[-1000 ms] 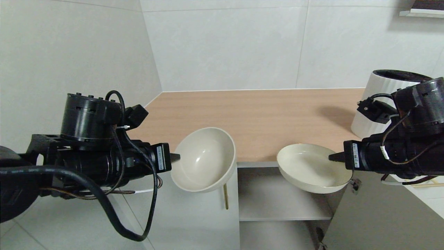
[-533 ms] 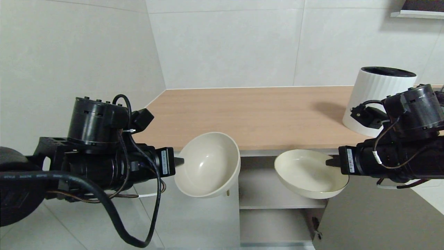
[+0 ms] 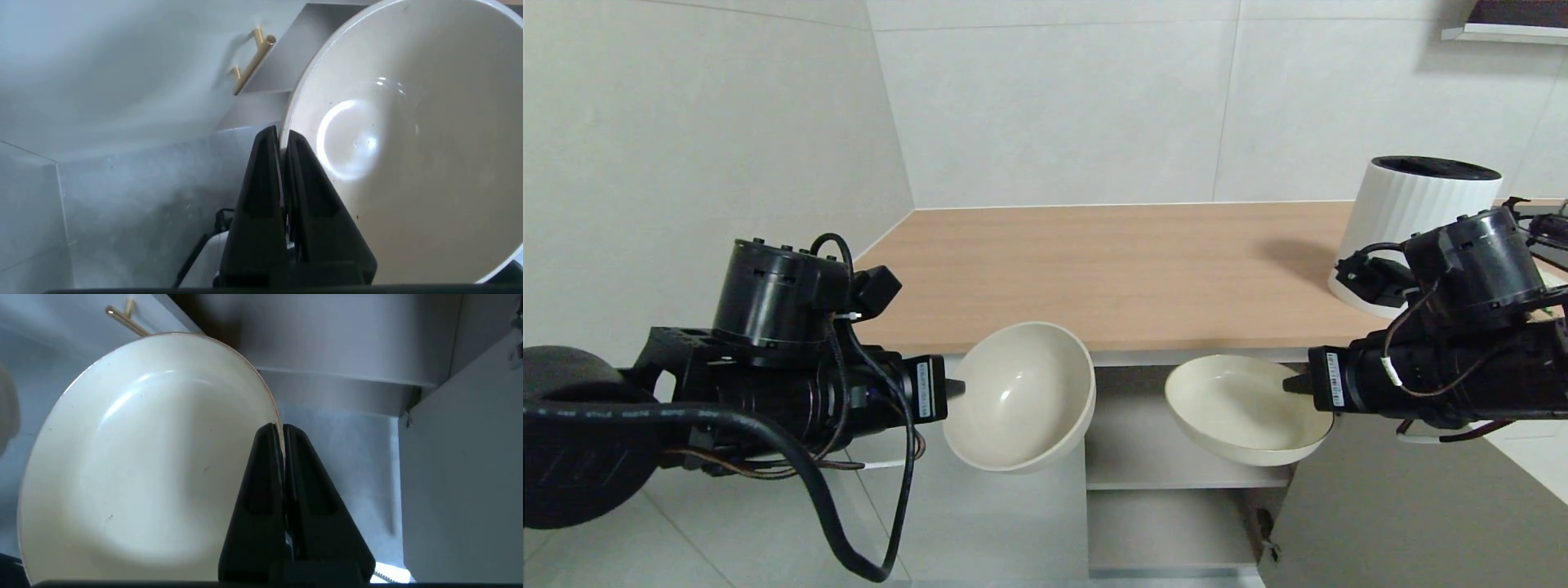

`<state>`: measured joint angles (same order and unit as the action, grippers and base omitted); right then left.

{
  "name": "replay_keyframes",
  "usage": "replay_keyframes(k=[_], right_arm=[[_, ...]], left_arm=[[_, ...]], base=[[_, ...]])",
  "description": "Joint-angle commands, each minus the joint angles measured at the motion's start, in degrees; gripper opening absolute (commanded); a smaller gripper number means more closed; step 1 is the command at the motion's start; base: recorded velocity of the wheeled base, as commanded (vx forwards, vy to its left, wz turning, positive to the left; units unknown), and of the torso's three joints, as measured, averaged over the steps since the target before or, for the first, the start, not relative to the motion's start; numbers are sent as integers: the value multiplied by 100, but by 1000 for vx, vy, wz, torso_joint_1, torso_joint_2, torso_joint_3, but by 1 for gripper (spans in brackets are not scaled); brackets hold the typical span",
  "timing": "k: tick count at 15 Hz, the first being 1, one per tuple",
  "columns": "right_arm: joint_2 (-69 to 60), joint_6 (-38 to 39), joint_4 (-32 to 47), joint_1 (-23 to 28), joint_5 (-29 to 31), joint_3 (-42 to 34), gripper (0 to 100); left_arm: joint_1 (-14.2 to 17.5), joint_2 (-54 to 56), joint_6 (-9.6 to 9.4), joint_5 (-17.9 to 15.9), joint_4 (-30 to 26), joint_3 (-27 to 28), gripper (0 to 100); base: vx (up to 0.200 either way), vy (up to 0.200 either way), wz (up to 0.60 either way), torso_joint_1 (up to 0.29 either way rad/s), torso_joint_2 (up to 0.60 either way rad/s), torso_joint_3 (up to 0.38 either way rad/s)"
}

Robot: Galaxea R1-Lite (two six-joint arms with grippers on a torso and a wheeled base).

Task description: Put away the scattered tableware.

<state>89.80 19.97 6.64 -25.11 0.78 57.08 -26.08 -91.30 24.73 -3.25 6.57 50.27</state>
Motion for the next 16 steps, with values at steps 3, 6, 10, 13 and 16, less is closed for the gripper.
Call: replay_keyframes(k=[3,6,10,13,16], right_arm=[[161,-2,-102,-2,54,-4,0],[170,7,-102,-2,54,-12,0],[179,7,-102,-2,54,-12,0],[231,7,-102,-2,63,-4,0],[258,7,-102,-2,63,-4,0]], left_arm=[[-12,-73,5,-8,11,0,0],[-12,-99,5,0,11,0,0],[-20,-108,5,0,11,0,0],[-12,-117,5,0,11,0,0],[-20,-117,5,0,11,0,0]], base=[[0,0,0,0,0,0],[0,0,0,-72,186,117],[0,0,0,-159,441,270],[0,0,0,-157,463,307],[0,0,0,-137,453,318]])
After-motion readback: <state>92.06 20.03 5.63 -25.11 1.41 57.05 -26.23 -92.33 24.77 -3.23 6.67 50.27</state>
